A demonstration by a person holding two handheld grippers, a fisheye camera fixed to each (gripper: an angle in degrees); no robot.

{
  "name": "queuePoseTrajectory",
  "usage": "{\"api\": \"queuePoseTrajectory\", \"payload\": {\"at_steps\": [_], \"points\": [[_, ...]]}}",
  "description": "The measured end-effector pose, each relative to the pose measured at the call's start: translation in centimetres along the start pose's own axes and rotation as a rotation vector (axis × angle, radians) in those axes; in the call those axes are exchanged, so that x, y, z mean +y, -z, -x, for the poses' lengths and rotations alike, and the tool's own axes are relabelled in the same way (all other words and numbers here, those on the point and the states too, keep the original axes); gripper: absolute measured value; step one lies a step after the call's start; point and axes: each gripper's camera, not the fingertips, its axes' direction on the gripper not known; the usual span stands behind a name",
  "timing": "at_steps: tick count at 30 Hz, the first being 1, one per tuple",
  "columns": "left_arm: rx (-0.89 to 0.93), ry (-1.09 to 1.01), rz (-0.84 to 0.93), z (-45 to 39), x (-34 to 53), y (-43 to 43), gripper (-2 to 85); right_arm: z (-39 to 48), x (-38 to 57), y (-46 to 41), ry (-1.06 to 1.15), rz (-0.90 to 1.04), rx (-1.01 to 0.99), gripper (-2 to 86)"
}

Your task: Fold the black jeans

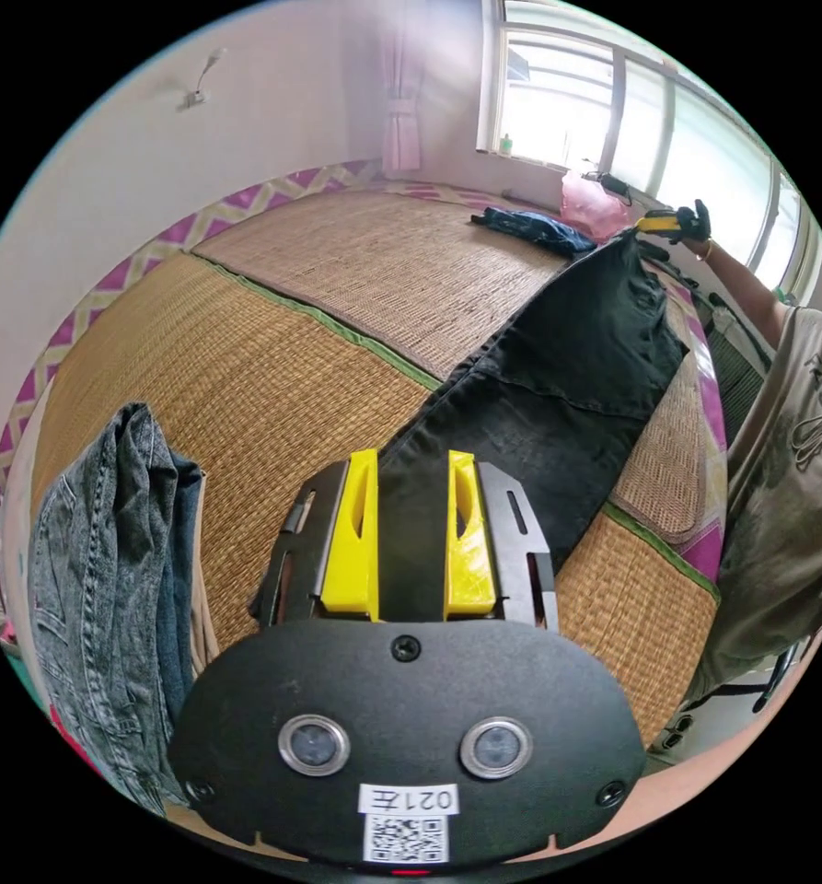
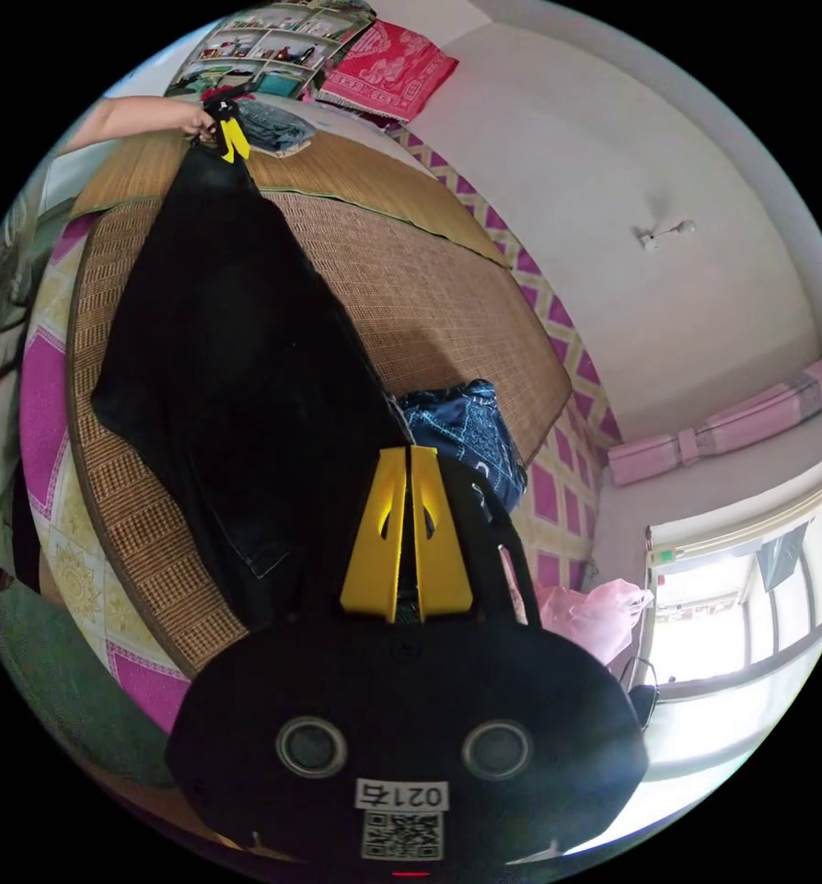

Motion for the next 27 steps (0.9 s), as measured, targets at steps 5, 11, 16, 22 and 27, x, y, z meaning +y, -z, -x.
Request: {"api": "queuePoseTrajectory", "payload": {"at_steps": [5, 11, 16, 22, 27], "points": [[-0.003, -0.008, 0.065, 0.8, -0.3, -0.3, 5.1, -3.1, 2.9, 2.9, -0.026, -0.007, -0.009, -1.0], [-0.036, -0.05, -0.113, -1.4, 2.6, 7.8, -0.7, -7.2, 7.7, 6.5, -0.057, -0.009, -0.004, -1.0], [0.024, -0.109, -0.375, -8.1, 10.8, 22.0, -0.9, -7.5, 16.7, 15.9, -0.167, -0.092, 0.017, -0.5], [0.07, -0.061, -0.336, -17.5, 23.8, 27.3, -0.9, 0.4, 31.9, 24.7, -0.352, -0.196, -0.077, 1.6], [0.228, 0.114, -0.218, -20.1, 33.0, 20.3, -0.9, 7.2, 41.3, 21.1, -0.483, -0.063, -0.209, 0.6]]}}
